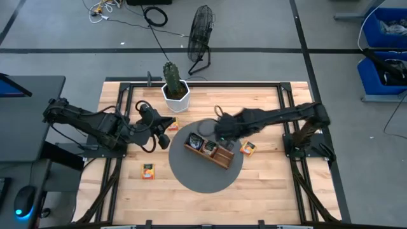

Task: Pick & Place Tea
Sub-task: Put the orange tea bag into the right section of the wooden organizer

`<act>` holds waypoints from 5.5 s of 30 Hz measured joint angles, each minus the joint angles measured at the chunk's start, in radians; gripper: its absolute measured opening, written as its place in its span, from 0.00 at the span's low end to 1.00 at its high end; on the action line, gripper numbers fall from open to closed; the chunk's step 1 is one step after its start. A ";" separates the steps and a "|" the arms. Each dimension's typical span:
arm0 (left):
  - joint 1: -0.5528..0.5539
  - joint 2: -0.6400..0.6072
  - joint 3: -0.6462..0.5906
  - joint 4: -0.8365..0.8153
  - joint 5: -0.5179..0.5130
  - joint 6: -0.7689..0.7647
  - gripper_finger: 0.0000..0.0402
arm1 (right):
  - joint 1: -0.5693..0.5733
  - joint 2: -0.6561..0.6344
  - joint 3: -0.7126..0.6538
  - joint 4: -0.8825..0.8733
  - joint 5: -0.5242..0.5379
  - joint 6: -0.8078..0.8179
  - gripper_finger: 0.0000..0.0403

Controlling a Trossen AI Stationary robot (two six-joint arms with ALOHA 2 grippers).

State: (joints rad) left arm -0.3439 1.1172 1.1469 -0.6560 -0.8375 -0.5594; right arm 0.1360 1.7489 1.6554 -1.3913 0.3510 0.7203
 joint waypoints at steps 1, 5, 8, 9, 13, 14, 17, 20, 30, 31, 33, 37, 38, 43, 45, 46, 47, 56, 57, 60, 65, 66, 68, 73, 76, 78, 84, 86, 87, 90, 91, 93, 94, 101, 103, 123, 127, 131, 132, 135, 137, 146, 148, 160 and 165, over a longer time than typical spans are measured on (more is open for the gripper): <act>-0.003 0.000 0.000 -0.002 0.000 0.000 0.14 | 0.012 -0.029 -0.053 0.003 -0.004 0.033 0.24; -0.008 0.000 0.000 -0.002 0.000 0.002 0.14 | 0.066 -0.152 -0.278 0.028 -0.048 0.185 0.24; -0.008 0.000 0.000 -0.001 0.000 0.002 0.14 | 0.087 -0.250 -0.446 0.107 -0.103 0.297 0.28; -0.008 0.000 0.000 -0.001 0.000 0.002 0.14 | 0.088 -0.282 -0.497 0.140 -0.133 0.330 0.30; -0.008 0.000 0.000 -0.001 0.000 0.003 0.14 | 0.068 -0.402 -0.696 0.311 -0.244 0.409 0.40; -0.008 0.000 0.000 0.000 0.000 0.003 0.14 | 0.061 -0.423 -0.740 0.346 -0.260 0.421 0.43; -0.006 0.000 0.000 0.000 0.000 0.004 0.14 | 0.035 -0.461 -0.858 0.411 -0.287 0.450 0.52; -0.006 0.000 0.000 0.000 0.000 0.006 0.14 | 0.005 -0.469 -0.949 0.460 -0.306 0.486 0.59; -0.006 0.001 0.000 0.004 -0.002 0.005 0.14 | -0.071 -0.433 -1.063 0.733 -0.311 0.543 0.69; -0.006 0.002 0.000 0.007 -0.004 0.005 0.14 | -0.077 -0.419 -1.063 0.734 -0.308 0.533 0.68; -0.006 0.002 0.000 0.009 -0.005 0.005 0.14 | -0.083 -0.387 -1.063 0.737 -0.307 0.515 0.67; -0.003 0.002 0.000 0.013 -0.007 0.003 0.14 | -0.087 -0.324 -1.058 0.742 -0.302 0.494 0.66; 0.000 0.002 0.000 0.015 -0.007 0.002 0.14 | -0.087 -0.311 -1.055 0.741 -0.302 0.490 0.65; 0.016 0.002 0.000 0.032 -0.007 -0.005 0.14 | -0.086 -0.305 -1.055 0.749 -0.283 0.469 0.58; 0.019 0.002 0.000 0.040 -0.007 -0.005 0.14 | -0.086 -0.311 -1.058 0.755 -0.276 0.450 0.51; 0.021 0.002 0.000 0.041 -0.007 -0.005 0.14 | -0.086 -0.312 -1.058 0.757 -0.273 0.440 0.47; 0.023 0.002 0.000 0.042 -0.007 -0.005 0.14 | -0.086 -0.312 -1.059 0.760 -0.271 0.427 0.43; 0.029 0.002 0.000 0.043 -0.007 -0.005 0.14 | -0.084 -0.312 -1.055 0.778 -0.251 0.355 0.03; 0.029 0.002 0.000 0.043 -0.007 -0.005 0.14 | -0.084 -0.314 -1.048 0.773 -0.252 0.341 0.02; 0.029 0.002 0.000 0.043 -0.007 -0.005 0.14 | -0.084 -0.322 -1.010 0.733 -0.253 0.304 0.02; 0.029 0.002 0.000 0.043 -0.007 -0.005 0.14 | -0.086 -0.347 -0.938 0.707 -0.227 0.243 0.02; 0.029 0.002 0.000 0.043 -0.007 -0.004 0.14 | -0.088 -0.347 -0.935 0.701 -0.228 0.236 0.03; 0.029 0.002 0.000 0.043 -0.007 -0.004 0.14 | -0.089 -0.347 -0.935 0.712 -0.228 0.228 0.05; 0.029 0.002 0.000 0.043 -0.008 -0.004 0.14 | -0.089 -0.348 -0.933 0.714 -0.234 0.202 0.04; 0.029 0.002 0.000 0.043 -0.007 -0.004 0.14 | -0.083 -0.354 -0.930 0.716 -0.237 0.207 0.01; 0.029 0.002 0.000 0.043 -0.007 -0.005 0.14 | -0.069 -0.356 -0.908 0.713 -0.216 0.211 0.01; 0.029 0.002 0.000 0.061 -0.004 -0.006 0.14 | 0.030 -0.371 -0.742 0.696 0.001 0.148 0.00; 0.029 0.002 0.000 0.073 -0.004 -0.007 0.14 | 0.068 -0.367 -0.671 0.696 0.086 0.109 0.00; 0.029 0.002 0.000 0.077 -0.004 -0.011 0.14 | 0.087 -0.365 -0.636 0.694 0.134 0.090 0.00; 0.029 0.002 0.000 0.083 -0.003 -0.049 0.14 | 0.135 -0.364 -0.550 0.686 0.278 0.042 0.00; 0.029 0.002 0.000 0.084 -0.003 -0.063 0.14 | 0.147 -0.364 -0.524 0.683 0.324 0.025 0.00; 0.029 0.002 0.000 0.086 -0.003 -0.101 0.14 | 0.167 -0.364 -0.477 0.681 0.403 -0.030 0.00; 0.029 0.002 0.000 0.089 -0.003 -0.125 0.14 | 0.173 -0.364 -0.456 0.686 0.434 -0.066 0.00; 0.083 0.051 0.002 0.254 0.160 -0.200 0.16 | 0.171 -0.362 -0.383 0.829 0.499 -0.343 0.00; 0.098 0.078 0.000 0.290 0.201 -0.195 0.21 | 0.163 -0.351 -0.367 0.849 0.500 -0.396 0.00; 0.241 0.252 -0.001 0.575 0.517 -0.377 0.72 | 0.156 -0.253 -0.319 0.875 0.516 -0.501 0.00; 0.241 0.284 -0.001 0.598 0.550 -0.406 0.72 | 0.156 -0.253 -0.319 0.886 0.522 -0.518 0.00; 0.241 0.303 -0.002 0.600 0.552 -0.421 0.72 | 0.155 -0.253 -0.319 0.881 0.521 -0.520 0.00; 0.241 0.306 -0.001 0.612 0.551 -0.421 0.72 | 0.155 -0.253 -0.319 0.881 0.521 -0.520 0.00; 0.241 0.307 0.000 0.607 0.544 -0.420 0.70 | 0.155 -0.253 -0.319 0.881 0.521 -0.520 0.00; 0.241 0.307 0.000 0.607 0.533 -0.420 0.66 | 0.155 -0.253 -0.319 0.881 0.510 -0.521 0.00; 0.253 0.307 0.000 0.608 0.524 -0.396 0.40 | 0.155 -0.253 -0.319 0.882 0.494 -0.521 0.00; 0.254 0.307 0.000 0.608 0.524 -0.380 0.33 | 0.155 -0.253 -0.319 0.882 0.493 -0.521 0.00; 0.253 0.307 0.000 0.606 0.530 -0.268 0.03 | 0.155 -0.254 -0.319 0.882 0.471 -0.521 0.02; 0.246 0.307 0.000 0.612 0.543 -0.222 0.02 | 0.156 -0.277 -0.305 0.854 0.460 -0.537 0.14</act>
State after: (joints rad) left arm -0.0983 1.4239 1.1469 -0.0437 -0.2943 -0.7816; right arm 0.2920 1.4715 1.3507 -0.5368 0.8107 0.1830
